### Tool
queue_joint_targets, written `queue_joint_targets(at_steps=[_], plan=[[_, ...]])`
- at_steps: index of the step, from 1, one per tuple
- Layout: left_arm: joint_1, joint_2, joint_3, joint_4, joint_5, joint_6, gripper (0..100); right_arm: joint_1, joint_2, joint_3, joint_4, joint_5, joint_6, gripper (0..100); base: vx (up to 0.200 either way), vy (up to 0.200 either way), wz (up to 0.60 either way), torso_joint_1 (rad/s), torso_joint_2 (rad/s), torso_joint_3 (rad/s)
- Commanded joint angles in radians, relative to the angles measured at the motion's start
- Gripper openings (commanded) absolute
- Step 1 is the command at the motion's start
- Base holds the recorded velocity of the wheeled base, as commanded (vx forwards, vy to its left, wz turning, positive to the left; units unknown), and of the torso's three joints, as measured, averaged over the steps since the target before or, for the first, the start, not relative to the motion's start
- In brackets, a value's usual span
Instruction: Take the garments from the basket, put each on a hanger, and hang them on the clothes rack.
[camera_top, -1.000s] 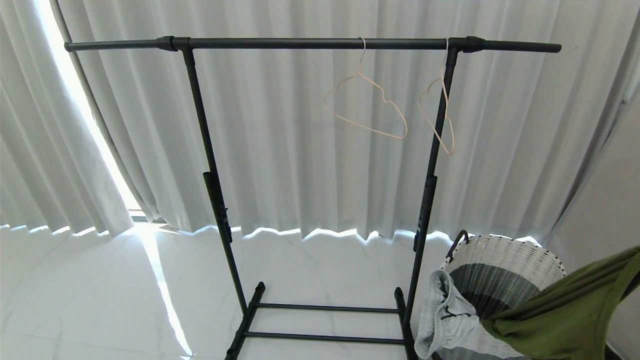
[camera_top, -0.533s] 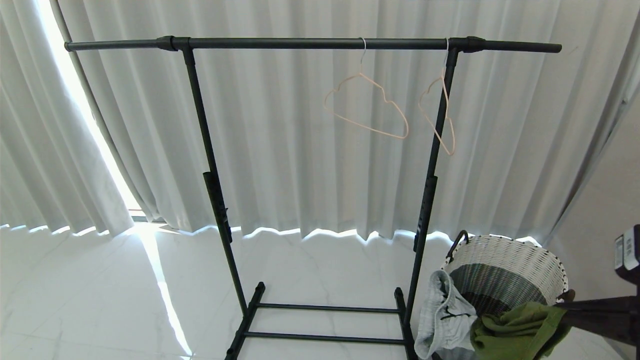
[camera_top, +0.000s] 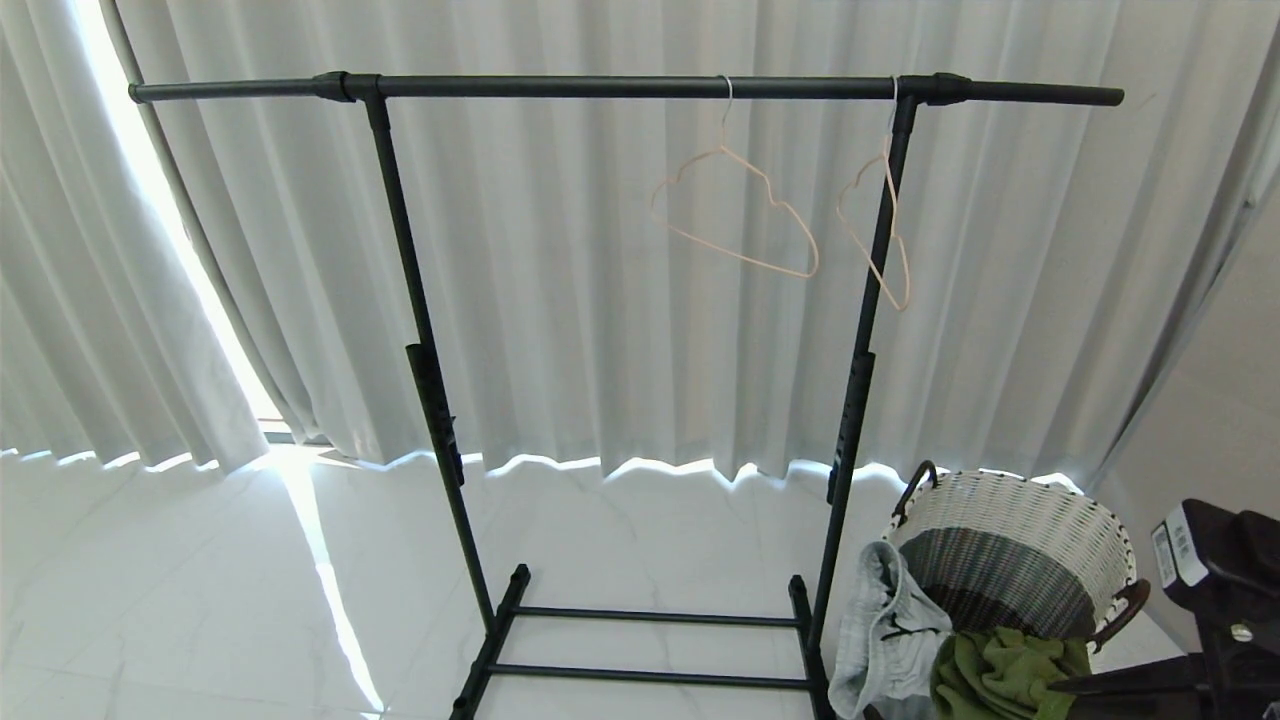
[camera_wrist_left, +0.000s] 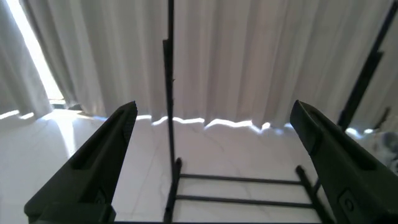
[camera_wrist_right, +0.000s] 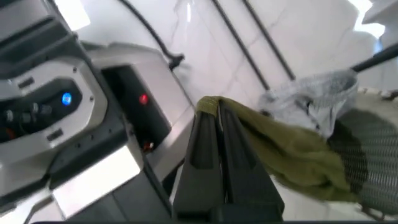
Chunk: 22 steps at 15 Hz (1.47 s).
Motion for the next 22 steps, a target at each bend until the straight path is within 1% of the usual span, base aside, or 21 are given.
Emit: queue_joint_targets(at_steps=[1,2,3,4,6,7,8,9,10,11,12,14,15,16,17,18,20,22], plan=[[-0.136,0.361,-0.254,-0.028,-0.015,-0.04,100,0.001,0.02,-0.001,-0.021,0.004,0.003,0,0.0,0.0,0.0,0.0,0.0,0.0],[-0.239,0.536,-0.365,-0.044,-0.014,-0.043,100,0.001,0.034,-0.004,-0.1,0.008,0.039,0,0.0,0.0,0.0,0.0,0.0,0.0],[-0.282,0.601,-0.405,-0.061,-0.014,-0.045,100,0.001,0.037,-0.006,-0.128,0.008,0.055,0,0.0,0.0,0.0,0.0,0.0,0.0],[-0.394,0.8,-0.507,-0.133,-0.011,-0.065,100,0.001,0.049,-0.007,-0.191,0.008,0.101,0,0.0,0.0,0.0,0.0,0.0,0.0],[-0.521,1.047,-0.604,-0.233,0.011,-0.128,100,0.001,0.063,-0.007,-0.261,0.023,0.148,0,0.0,0.0,0.0,0.0,0.0,0.0],[-0.601,1.164,-0.63,-0.275,0.051,-0.163,100,0.001,0.066,-0.007,-0.297,0.035,0.157,0,0.0,0.0,0.0,0.0,0.0,0.0],[-0.671,1.268,-0.633,-0.307,0.086,-0.201,100,0.001,0.068,-0.011,-0.318,0.044,0.164,0,0.0,0.0,0.0,0.0,0.0,0.0],[-0.743,1.357,-0.632,-0.33,0.108,-0.249,100,0.001,0.071,-0.015,-0.323,0.05,0.165,0,0.0,0.0,0.0,0.0,0.0,0.0],[-0.82,1.435,-0.635,-0.35,0.118,-0.31,100,0.001,0.071,-0.021,-0.324,0.058,0.165,0,0.0,0.0,0.0,0.0,0.0,0.0],[-0.894,1.509,-0.65,-0.38,0.121,-0.352,100,0.001,0.071,-0.029,-0.324,0.066,0.165,0,0.0,0.0,0.0,0.0,0.0,0.0],[-0.961,1.59,-0.659,-0.42,0.129,-0.372,100,0.001,0.071,-0.04,-0.324,0.073,0.165,0,0.0,0.0,0.0,0.0,0.0,0.0],[-1.063,1.742,-0.679,-0.497,0.167,-0.387,100,0.001,0.071,-0.049,-0.324,0.086,0.165,0,0.0,0.0,0.0,0.0,0.0,0.0],[-1.113,1.808,-0.694,-0.528,0.173,-0.427,100,0.001,0.068,-0.049,-0.324,0.086,0.167,0,0.0,0.0,0.0,0.0,0.0,0.0],[-1.151,1.855,-0.717,-0.537,0.175,-0.471,100,0.001,0.066,-0.049,-0.324,0.087,0.167,0,0.0,0.0,0.0,0.0,0.0,0.0],[-1.168,1.9,-0.74,-0.538,0.178,-0.494,100,0.001,0.065,-0.047,-0.324,0.087,0.174,0,0.0,0.0,0.0,0.0,0.0,0.0],[-1.167,1.938,-0.757,-0.538,0.18,-0.498,100,0.001,0.063,-0.049,-0.324,0.087,0.185,0,0.0,0.0,0.0,0.0,0.0,0.0],[-1.116,1.992,-0.767,-0.538,0.186,-0.504,100,0.001,0.062,-0.049,-0.324,0.087,0.188,0,0.0,0.0,0.0,0.0,0.0,0.0],[-1.101,2.023,-0.78,-0.538,0.192,-0.536,100,0.001,0.057,-0.047,-0.324,0.087,0.19,0,0.0,0.0,0.0,0.0,0.0,0.0]])
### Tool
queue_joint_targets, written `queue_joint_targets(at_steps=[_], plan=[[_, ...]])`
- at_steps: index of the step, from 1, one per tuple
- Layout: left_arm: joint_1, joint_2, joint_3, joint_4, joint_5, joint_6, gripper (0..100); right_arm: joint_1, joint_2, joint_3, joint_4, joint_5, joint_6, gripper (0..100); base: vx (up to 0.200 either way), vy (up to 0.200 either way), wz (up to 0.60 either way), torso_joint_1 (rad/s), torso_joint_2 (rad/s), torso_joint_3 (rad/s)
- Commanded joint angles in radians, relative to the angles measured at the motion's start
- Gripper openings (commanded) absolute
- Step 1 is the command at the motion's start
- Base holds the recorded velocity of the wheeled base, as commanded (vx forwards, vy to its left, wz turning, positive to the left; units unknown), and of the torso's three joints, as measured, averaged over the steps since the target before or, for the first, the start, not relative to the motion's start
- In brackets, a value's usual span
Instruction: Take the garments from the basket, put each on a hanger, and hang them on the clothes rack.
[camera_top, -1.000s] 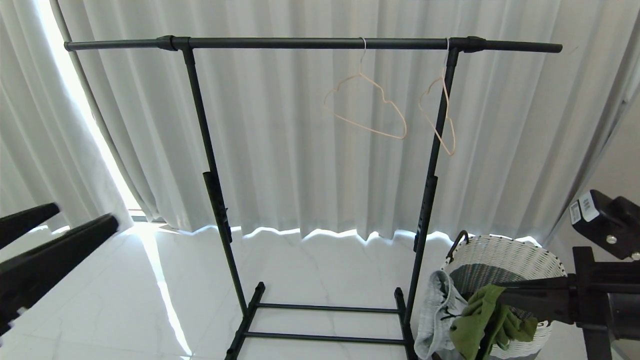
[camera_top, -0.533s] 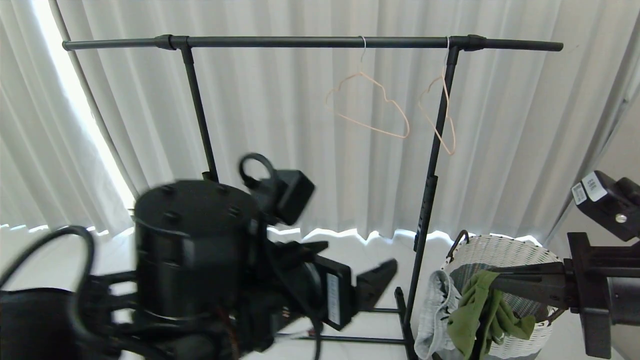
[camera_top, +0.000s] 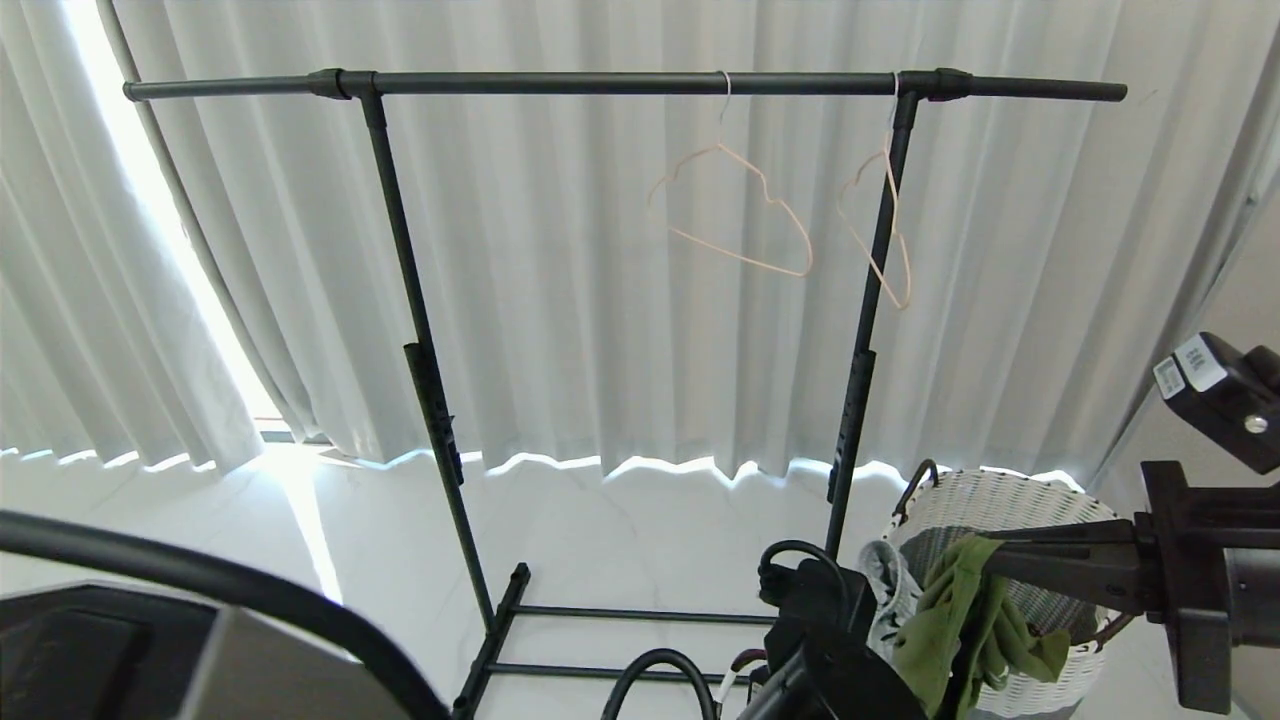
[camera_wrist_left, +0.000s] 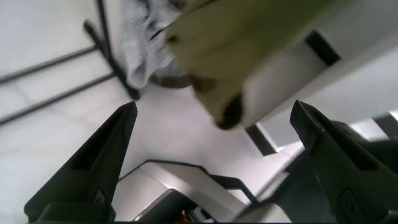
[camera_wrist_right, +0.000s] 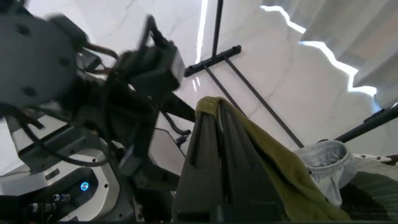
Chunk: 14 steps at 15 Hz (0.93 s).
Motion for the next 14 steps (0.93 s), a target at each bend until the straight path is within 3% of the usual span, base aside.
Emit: queue_joint_targets(at_steps=[1,6,14], plan=[[0.009,0.078,-0.027,-0.001,0.003,-0.016,100,0.001,-0.005,0.001,0.0,0.0,0.0,0,0.0,0.0,0.0,0.0,0.0,0.0],[0.049,0.187,-0.131,-0.003,0.078,-0.048,100,0.001,-0.011,0.001,0.0,0.002,0.0,0,0.0,0.0,0.0,0.0,0.0,0.0],[0.038,0.201,-0.056,-0.001,0.086,-0.06,100,-0.003,-0.019,0.0,-0.002,0.0,0.002,0,0.0,0.0,0.0,0.0,0.0,0.0]])
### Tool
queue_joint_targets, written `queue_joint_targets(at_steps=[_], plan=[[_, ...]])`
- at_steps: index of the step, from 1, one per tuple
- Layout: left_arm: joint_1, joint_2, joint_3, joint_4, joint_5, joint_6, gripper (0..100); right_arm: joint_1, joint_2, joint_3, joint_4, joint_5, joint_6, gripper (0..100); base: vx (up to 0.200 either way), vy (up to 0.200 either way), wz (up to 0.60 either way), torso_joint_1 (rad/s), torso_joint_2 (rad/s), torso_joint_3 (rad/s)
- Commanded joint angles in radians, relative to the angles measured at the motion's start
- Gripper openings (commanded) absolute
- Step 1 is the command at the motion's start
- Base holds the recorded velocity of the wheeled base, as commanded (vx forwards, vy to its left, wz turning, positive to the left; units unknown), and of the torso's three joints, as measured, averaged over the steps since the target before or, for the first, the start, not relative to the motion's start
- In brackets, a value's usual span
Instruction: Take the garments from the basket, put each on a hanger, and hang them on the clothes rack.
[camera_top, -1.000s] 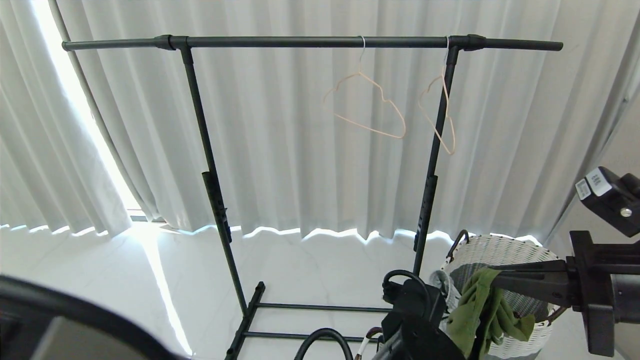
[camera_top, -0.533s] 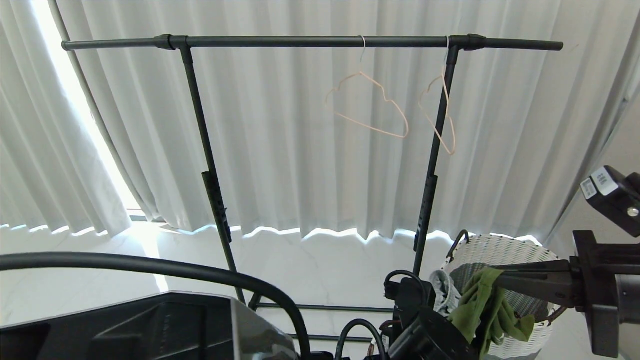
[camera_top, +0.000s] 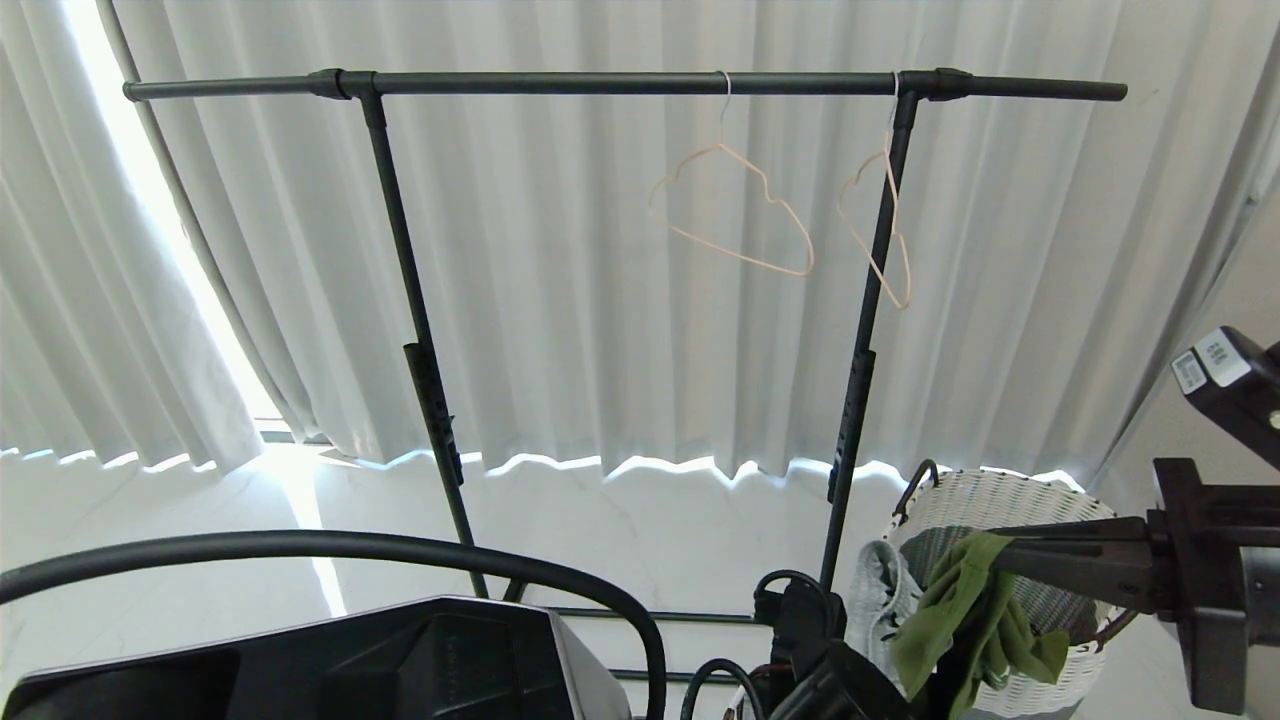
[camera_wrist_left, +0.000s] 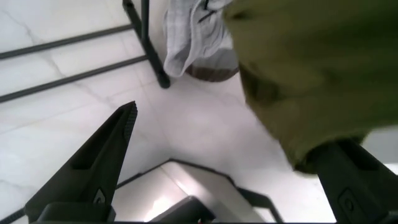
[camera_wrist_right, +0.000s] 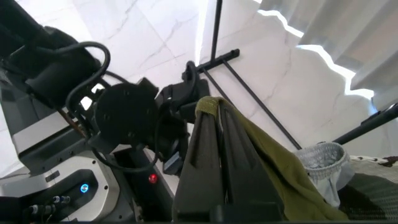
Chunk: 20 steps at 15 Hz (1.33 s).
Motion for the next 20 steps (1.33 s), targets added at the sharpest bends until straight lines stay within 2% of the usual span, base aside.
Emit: queue_joint_targets(at_steps=[1,4,5,9,11,12,15,16,20], plan=[[-0.013,-0.009,0.041,-0.002,0.002,-0.001,100,-0.001,-0.002,-0.001,0.0,0.0,0.0,0,0.0,0.0,0.0,0.0,0.0,0.0],[-0.024,-0.012,0.05,-0.002,0.014,-0.004,100,-0.001,0.003,0.001,-0.034,-0.001,0.0,0,0.0,0.0,0.0,0.0,0.0,0.0],[-0.025,-0.017,0.05,-0.002,0.014,-0.002,0,-0.001,0.003,0.001,-0.034,-0.001,0.0,0,0.0,0.0,0.0,0.0,0.0,0.0],[-0.043,-0.075,0.062,0.0,0.02,-0.012,0,-0.01,0.003,0.007,-0.032,-0.004,0.0,0,0.0,0.0,0.0,0.0,0.0,0.0],[-0.077,-0.193,0.079,0.0,0.052,-0.005,0,-0.042,0.003,0.007,-0.032,-0.006,-0.002,0,0.0,0.0,0.0,0.0,0.0,0.0],[-0.086,-0.271,0.085,0.001,0.054,0.007,0,-0.059,0.003,0.007,-0.034,-0.004,-0.002,0,0.0,0.0,0.0,0.0,0.0,0.0],[-0.086,-0.477,0.075,0.009,0.049,0.117,0,-0.065,0.004,0.006,-0.037,-0.004,-0.003,0,0.0,0.0,0.0,0.0,0.0,0.0],[-0.082,-0.543,0.065,0.054,0.051,0.166,0,-0.065,0.003,0.006,-0.057,-0.004,-0.008,0,0.0,0.0,0.0,0.0,0.0,0.0],[-0.077,-0.699,-0.008,0.215,0.109,0.186,0,-0.065,0.003,0.001,-0.107,-0.009,-0.008,0,0.0,0.0,0.0,0.0,0.0,0.0]])
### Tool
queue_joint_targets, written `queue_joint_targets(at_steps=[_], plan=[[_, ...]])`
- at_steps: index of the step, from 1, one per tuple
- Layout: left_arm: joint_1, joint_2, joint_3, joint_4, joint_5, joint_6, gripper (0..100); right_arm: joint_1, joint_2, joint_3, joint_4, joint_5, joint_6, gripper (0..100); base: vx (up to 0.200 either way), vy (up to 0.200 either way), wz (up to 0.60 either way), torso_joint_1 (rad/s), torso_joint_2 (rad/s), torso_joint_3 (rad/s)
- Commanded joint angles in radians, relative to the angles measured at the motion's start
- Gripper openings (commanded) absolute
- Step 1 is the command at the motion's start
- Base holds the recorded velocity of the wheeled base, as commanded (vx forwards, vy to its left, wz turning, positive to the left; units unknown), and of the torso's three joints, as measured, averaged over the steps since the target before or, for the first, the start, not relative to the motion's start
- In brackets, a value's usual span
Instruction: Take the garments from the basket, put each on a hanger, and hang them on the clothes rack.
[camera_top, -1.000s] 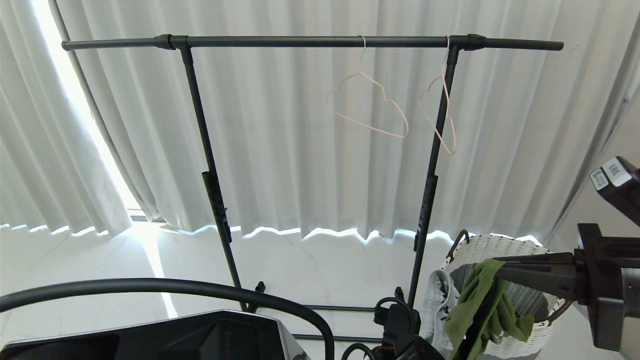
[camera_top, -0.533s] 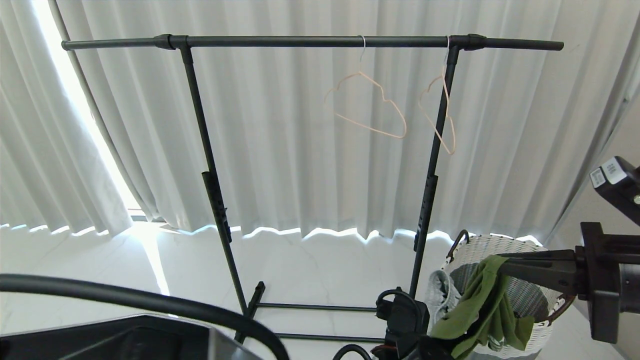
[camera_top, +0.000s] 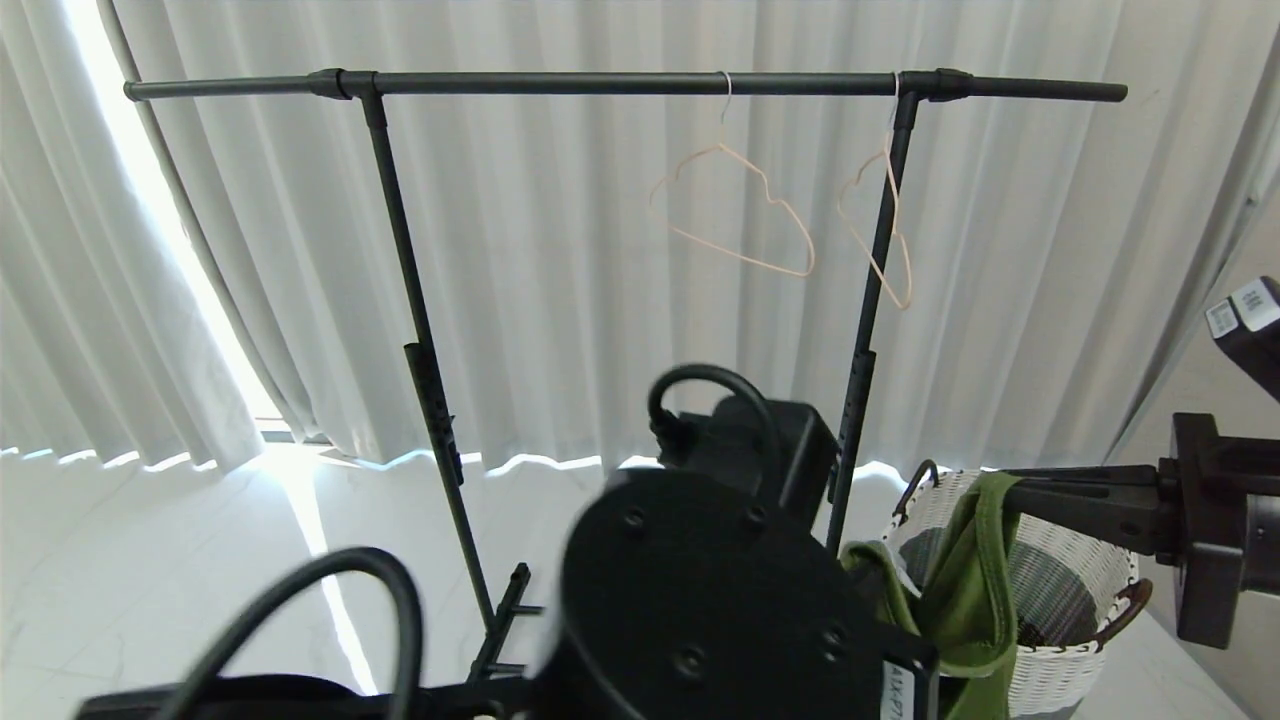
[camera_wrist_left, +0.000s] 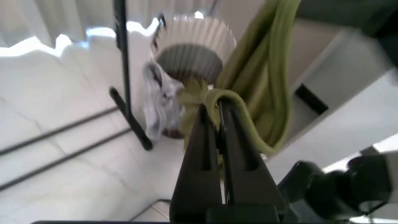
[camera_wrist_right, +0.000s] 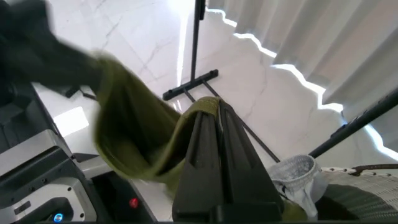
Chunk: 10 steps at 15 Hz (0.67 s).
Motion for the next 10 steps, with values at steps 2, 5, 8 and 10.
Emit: queue_joint_targets(at_steps=[2,5,8,10], plan=[[0.0,-0.157,-0.092,0.104,0.029,0.033,0,0.001,0.001,-0.004,-0.004,0.0,-0.003,0,0.0,0.0,0.0,0.0,0.0,0.0],[0.045,-0.235,-0.101,0.3,0.116,0.183,0,0.001,0.002,0.0,-0.059,-0.002,-0.004,0,0.0,0.0,0.0,0.0,0.0,0.0],[0.048,-0.258,-0.104,0.365,0.204,0.274,0,0.021,-0.013,-0.002,-0.063,-0.002,-0.023,0,0.0,0.0,0.0,0.0,0.0,0.0],[0.081,-0.265,-0.104,0.4,0.306,0.333,0,0.044,-0.015,-0.031,-0.065,-0.002,-0.054,0,0.0,0.0,0.0,0.0,0.0,0.0]])
